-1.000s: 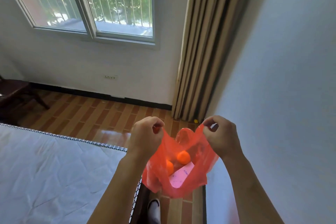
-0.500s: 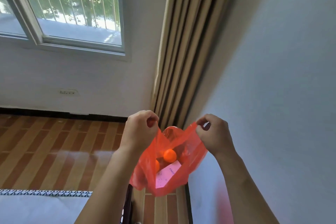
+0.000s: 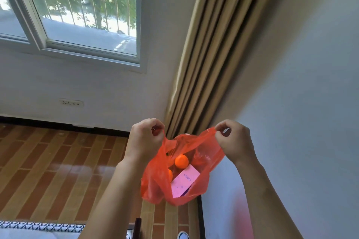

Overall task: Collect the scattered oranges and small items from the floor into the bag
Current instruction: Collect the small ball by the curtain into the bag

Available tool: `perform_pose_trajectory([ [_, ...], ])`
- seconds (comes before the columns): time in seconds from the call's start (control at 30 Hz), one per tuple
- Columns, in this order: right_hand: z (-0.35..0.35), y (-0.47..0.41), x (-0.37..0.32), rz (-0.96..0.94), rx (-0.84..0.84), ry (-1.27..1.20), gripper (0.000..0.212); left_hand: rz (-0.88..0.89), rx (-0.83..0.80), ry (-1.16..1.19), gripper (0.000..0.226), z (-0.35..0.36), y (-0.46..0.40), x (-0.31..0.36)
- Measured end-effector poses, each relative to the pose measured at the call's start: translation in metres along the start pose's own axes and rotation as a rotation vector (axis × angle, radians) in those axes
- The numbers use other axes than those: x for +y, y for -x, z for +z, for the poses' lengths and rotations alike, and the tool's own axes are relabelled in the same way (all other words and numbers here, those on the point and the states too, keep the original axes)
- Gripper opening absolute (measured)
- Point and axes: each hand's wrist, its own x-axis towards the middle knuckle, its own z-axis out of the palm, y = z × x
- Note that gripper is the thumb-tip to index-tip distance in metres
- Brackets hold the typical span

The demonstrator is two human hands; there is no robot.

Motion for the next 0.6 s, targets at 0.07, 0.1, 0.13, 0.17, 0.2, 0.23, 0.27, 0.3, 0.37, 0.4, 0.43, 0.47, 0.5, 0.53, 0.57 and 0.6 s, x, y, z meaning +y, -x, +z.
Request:
perform_pose_trajectory([
  [0.07, 0.007, -0.013, 0.002, -0.005, -0.006, -0.008, 0.023, 0.000, 0.013, -0.001, 0.019, 0.003, -0.010, -0.003],
  [0.1, 0.010, -0.019, 0.003, -0.007, -0.010, -0.013, 0.023, 0.000, 0.021, -0.001, 0.019, 0.004, -0.015, -0.005],
  [0.13, 0.015, -0.025, 0.005, -0.009, -0.015, -0.017, 0.022, -0.002, 0.028, -0.006, 0.019, 0.006, -0.020, -0.007],
  [0.17, 0.019, -0.032, 0.008, -0.012, -0.022, -0.021, 0.022, -0.004, 0.035, -0.013, 0.020, 0.009, -0.025, -0.010],
  [0.2, 0.024, -0.039, 0.012, -0.015, -0.031, -0.027, 0.022, -0.005, 0.042, -0.022, 0.020, 0.013, -0.030, -0.013],
  [0.23, 0.030, -0.046, 0.017, -0.018, -0.041, -0.034, 0.022, -0.008, 0.048, -0.032, 0.020, 0.018, -0.036, -0.016],
  [0.27, 0.036, -0.053, 0.022, -0.019, -0.054, -0.043, 0.022, -0.015, 0.053, -0.040, 0.020, 0.022, -0.041, -0.020],
  [0.3, 0.043, -0.060, 0.027, -0.020, -0.069, -0.052, 0.022, -0.023, 0.057, -0.047, 0.020, 0.026, -0.046, -0.025],
  [0.37, 0.059, -0.077, 0.039, -0.016, -0.110, -0.073, 0.023, -0.052, 0.056, -0.060, 0.020, 0.038, -0.056, -0.037],
  [0.4, 0.068, -0.086, 0.046, -0.006, -0.134, -0.083, 0.023, -0.076, 0.054, -0.068, 0.020, 0.045, -0.062, -0.044],
  [0.43, 0.077, -0.096, 0.053, 0.002, -0.159, -0.094, 0.023, -0.105, 0.054, -0.076, 0.020, 0.053, -0.067, -0.051],
  [0.47, 0.087, -0.107, 0.061, 0.005, -0.185, -0.103, 0.023, -0.141, 0.056, -0.085, 0.020, 0.061, -0.073, -0.059],
  [0.5, 0.097, -0.118, 0.070, 0.001, -0.210, -0.107, 0.023, -0.179, 0.059, -0.096, 0.020, 0.070, -0.080, -0.066],
  [0.53, 0.107, -0.129, 0.079, -0.001, -0.236, -0.108, 0.023, -0.214, 0.058, -0.110, 0.020, 0.080, -0.086, -0.073],
  [0.57, 0.118, -0.140, 0.089, 0.001, -0.264, -0.106, 0.023, -0.243, 0.053, -0.123, 0.020, 0.090, -0.092, -0.079],
  [0.6, 0.129, -0.150, 0.099, 0.008, -0.296, -0.102, 0.024, -0.270, 0.043, -0.135, 0.020, 0.100, -0.097, -0.085],
])
